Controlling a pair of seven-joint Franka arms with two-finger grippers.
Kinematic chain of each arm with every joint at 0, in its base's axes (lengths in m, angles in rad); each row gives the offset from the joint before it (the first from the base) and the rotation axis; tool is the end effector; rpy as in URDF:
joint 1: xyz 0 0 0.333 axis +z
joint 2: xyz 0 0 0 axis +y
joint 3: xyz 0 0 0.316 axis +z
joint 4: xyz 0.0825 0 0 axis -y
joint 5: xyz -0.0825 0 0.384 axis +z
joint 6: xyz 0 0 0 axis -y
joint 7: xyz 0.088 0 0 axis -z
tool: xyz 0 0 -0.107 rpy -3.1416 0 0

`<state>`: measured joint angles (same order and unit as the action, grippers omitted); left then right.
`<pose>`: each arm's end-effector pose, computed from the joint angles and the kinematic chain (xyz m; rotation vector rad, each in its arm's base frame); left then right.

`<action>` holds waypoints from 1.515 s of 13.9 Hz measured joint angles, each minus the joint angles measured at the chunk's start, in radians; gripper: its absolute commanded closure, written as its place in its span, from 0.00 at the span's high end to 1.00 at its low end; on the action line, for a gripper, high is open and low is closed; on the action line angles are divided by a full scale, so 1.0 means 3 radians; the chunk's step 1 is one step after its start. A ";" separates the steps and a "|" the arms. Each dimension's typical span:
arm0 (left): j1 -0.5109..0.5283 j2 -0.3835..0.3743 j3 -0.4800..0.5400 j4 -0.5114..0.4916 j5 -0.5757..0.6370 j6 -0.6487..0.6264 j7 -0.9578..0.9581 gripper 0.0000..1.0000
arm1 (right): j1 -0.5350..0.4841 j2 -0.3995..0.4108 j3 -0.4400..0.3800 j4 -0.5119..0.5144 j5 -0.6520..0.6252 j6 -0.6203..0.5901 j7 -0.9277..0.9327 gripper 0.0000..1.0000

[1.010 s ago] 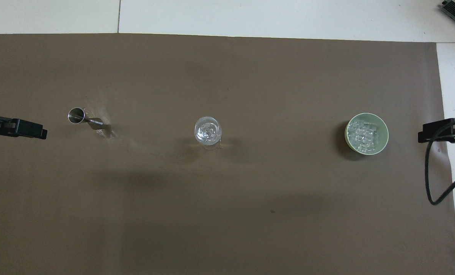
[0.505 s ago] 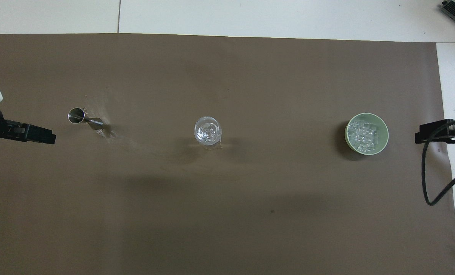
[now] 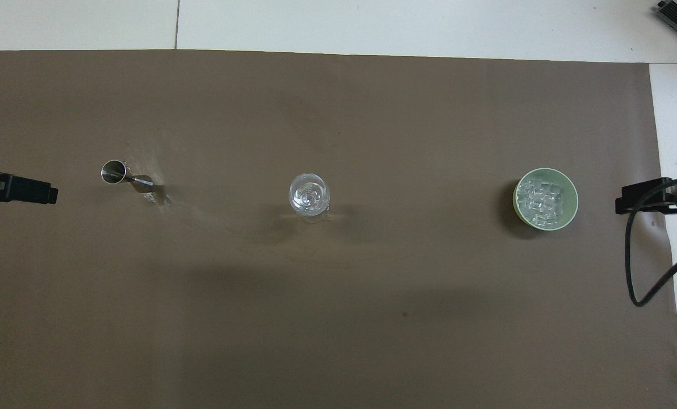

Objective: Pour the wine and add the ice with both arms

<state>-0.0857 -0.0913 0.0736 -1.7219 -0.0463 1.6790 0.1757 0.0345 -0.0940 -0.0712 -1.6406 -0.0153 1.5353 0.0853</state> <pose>0.5347 -0.0092 0.6120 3.0787 -0.2841 0.0809 0.5207 -0.0227 0.6390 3.1268 -0.1911 -0.0177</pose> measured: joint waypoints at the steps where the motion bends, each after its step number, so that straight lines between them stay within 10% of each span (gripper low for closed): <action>1: 0.0000 0.0000 -0.0001 0.0000 0.0000 0.0000 0.0000 1.00 | 0.0001 0.0000 0.0000 0.0000 0.0000 0.0000 0.0000 1.00; 21: 0.0007 -0.0022 0.0037 0.0000 0.0011 -0.0144 -0.0010 1.00 | 0.0003 0.0000 0.0001 -0.0003 0.0001 0.0000 0.0000 1.00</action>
<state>-0.0834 -0.0980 0.0846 -1.7220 -0.0429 1.6359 0.1727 0.0353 -0.0940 -0.0710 -1.6416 -0.0149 1.5351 0.0853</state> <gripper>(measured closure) 0.000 0.000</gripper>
